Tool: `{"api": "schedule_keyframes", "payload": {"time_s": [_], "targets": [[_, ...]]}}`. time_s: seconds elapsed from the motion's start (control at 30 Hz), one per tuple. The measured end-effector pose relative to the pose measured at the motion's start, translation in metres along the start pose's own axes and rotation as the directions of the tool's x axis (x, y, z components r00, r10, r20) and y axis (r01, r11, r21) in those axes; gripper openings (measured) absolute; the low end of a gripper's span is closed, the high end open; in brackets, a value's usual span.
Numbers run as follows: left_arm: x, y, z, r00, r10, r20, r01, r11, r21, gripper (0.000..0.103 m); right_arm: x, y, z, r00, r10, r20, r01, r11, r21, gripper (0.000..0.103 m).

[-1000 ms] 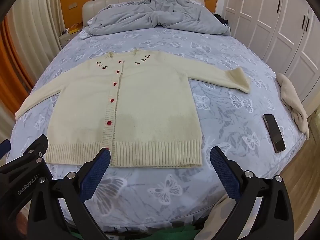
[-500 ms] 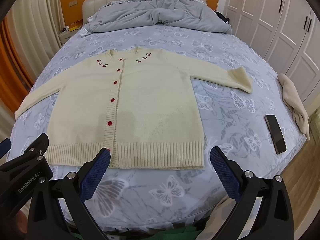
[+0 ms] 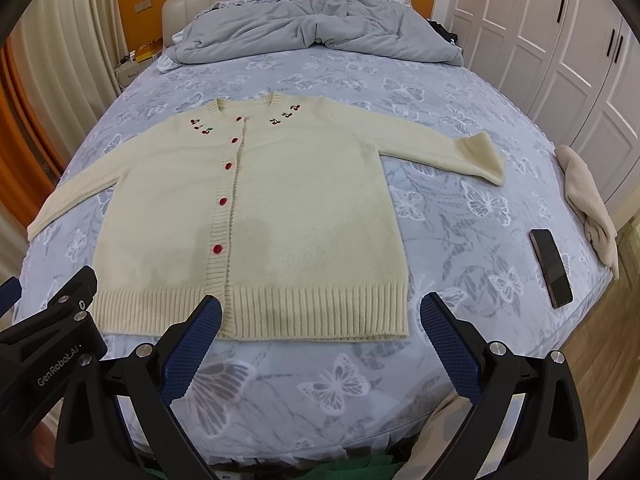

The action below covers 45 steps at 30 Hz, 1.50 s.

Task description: Fold small clothes

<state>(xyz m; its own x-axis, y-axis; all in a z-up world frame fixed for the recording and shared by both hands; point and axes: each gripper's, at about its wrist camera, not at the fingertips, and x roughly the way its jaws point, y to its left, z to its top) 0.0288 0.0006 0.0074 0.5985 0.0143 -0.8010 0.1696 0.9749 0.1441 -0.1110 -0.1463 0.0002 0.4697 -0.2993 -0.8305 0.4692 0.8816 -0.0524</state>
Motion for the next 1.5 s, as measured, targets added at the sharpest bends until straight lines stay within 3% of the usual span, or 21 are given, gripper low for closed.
{"api": "schedule_keyframes", "payload": {"time_s": [1.5], "targets": [[0.0053,0.0,0.0033,1.0,0.003,-0.005,-0.003,1.0,0.003,0.098,0.0058,-0.0045,0.0022,1.0,0.0,-0.012,0.0,1.0,0.008,0.098]]}}
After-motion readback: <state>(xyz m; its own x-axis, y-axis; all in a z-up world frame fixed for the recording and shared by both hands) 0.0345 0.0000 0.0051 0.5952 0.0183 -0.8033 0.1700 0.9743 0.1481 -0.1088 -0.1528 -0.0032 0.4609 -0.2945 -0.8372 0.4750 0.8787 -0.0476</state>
